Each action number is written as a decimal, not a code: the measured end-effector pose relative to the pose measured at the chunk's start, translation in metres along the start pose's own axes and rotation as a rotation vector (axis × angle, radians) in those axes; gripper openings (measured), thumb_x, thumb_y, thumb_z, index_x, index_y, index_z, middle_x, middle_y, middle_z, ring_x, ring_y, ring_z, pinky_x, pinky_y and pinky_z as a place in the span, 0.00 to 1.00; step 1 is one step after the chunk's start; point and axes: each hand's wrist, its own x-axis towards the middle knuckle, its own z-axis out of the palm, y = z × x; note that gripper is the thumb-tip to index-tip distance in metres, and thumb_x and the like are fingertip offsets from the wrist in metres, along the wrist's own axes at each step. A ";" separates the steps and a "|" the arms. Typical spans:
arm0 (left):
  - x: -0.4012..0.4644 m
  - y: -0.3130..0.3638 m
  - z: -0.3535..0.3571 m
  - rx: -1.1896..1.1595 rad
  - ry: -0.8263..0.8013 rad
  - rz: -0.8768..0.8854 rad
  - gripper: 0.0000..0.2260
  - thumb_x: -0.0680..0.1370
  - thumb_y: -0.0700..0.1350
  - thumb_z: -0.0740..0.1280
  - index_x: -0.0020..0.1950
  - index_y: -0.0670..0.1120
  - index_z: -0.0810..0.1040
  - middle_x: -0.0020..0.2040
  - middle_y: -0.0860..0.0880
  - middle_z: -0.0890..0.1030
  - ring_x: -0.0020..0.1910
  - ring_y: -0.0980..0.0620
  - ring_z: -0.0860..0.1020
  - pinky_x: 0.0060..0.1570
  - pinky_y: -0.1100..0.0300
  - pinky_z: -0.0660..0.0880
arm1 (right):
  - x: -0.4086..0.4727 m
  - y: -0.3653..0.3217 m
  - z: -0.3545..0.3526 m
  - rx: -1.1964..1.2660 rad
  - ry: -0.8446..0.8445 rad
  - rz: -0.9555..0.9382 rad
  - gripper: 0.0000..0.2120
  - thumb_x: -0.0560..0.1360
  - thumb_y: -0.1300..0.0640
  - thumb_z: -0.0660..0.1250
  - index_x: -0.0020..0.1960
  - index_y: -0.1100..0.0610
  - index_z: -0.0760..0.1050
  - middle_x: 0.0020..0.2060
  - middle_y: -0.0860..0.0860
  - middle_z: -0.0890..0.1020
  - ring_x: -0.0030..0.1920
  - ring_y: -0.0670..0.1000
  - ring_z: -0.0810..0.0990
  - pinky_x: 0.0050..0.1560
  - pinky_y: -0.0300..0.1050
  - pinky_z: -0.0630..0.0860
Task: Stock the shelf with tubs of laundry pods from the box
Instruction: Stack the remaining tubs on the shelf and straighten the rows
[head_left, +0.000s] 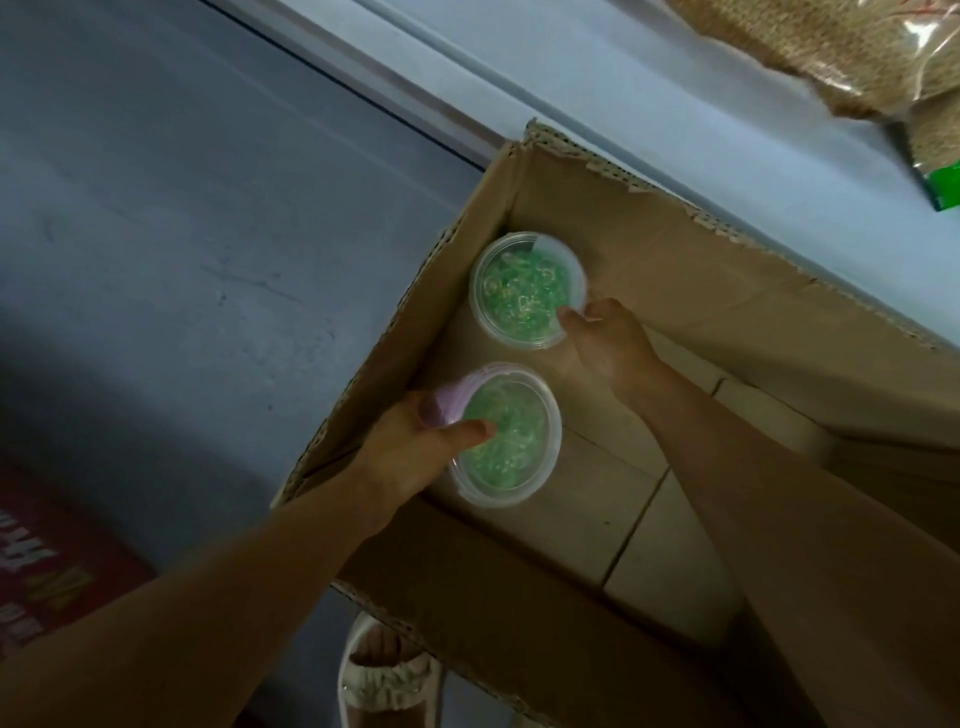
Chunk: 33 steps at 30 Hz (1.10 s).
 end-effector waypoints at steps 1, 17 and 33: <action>0.002 0.000 0.000 -0.015 -0.001 -0.007 0.29 0.70 0.51 0.73 0.69 0.48 0.68 0.60 0.52 0.74 0.59 0.51 0.73 0.57 0.58 0.68 | 0.006 0.000 0.007 0.041 -0.003 0.020 0.24 0.76 0.45 0.61 0.62 0.63 0.71 0.53 0.55 0.79 0.51 0.53 0.78 0.40 0.41 0.70; -0.071 0.024 -0.002 -0.081 0.027 -0.072 0.11 0.72 0.53 0.70 0.50 0.51 0.74 0.51 0.48 0.78 0.52 0.48 0.75 0.59 0.50 0.72 | -0.095 0.000 -0.062 0.299 0.019 0.119 0.10 0.78 0.50 0.60 0.52 0.55 0.76 0.49 0.57 0.82 0.51 0.56 0.81 0.57 0.57 0.76; -0.354 0.188 -0.080 -0.215 -0.006 0.073 0.14 0.75 0.53 0.66 0.55 0.46 0.78 0.50 0.46 0.81 0.50 0.48 0.79 0.45 0.58 0.76 | -0.368 -0.174 -0.263 0.578 0.170 0.092 0.09 0.78 0.57 0.62 0.40 0.60 0.72 0.43 0.60 0.77 0.44 0.54 0.77 0.56 0.54 0.75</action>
